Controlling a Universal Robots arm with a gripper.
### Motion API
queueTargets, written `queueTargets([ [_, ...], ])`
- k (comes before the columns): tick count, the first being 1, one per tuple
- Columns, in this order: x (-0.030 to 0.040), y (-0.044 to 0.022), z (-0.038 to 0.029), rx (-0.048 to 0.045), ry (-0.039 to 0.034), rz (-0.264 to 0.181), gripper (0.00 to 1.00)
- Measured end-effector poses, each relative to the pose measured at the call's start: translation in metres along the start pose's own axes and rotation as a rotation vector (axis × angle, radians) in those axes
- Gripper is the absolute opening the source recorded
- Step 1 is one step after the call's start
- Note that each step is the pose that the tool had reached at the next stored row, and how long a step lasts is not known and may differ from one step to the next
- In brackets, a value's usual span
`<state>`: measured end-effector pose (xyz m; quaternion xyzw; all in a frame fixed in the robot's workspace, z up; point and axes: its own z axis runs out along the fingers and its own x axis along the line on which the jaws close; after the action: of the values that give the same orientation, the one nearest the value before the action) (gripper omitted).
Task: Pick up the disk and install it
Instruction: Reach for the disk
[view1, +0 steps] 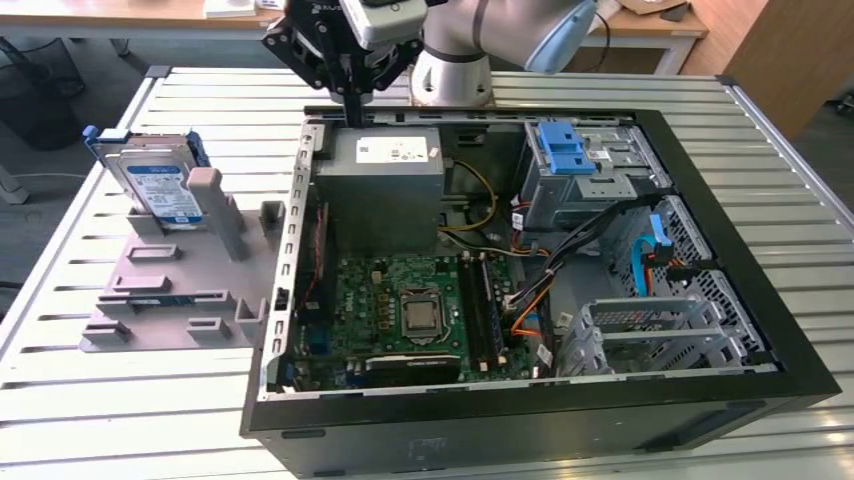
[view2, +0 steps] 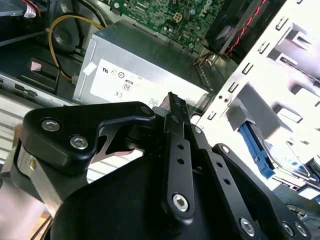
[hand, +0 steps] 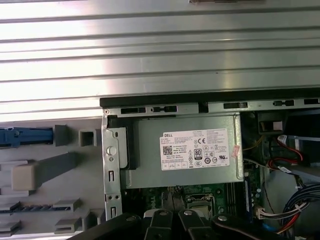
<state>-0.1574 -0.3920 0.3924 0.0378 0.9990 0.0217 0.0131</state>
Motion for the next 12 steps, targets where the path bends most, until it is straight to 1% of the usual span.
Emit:
queueTargets([
  [3, 0.0031, 0.0027, 0.0002, -0.0001, -0.0001, 0.0, 0.11],
  [7, 0.0078, 0.0036, 0.0003, 0.0, 0.0, 0.0, 0.11],
  [12, 0.0086, 0.0036, 0.0003, 0.0, 0.0, 0.0, 0.11],
])
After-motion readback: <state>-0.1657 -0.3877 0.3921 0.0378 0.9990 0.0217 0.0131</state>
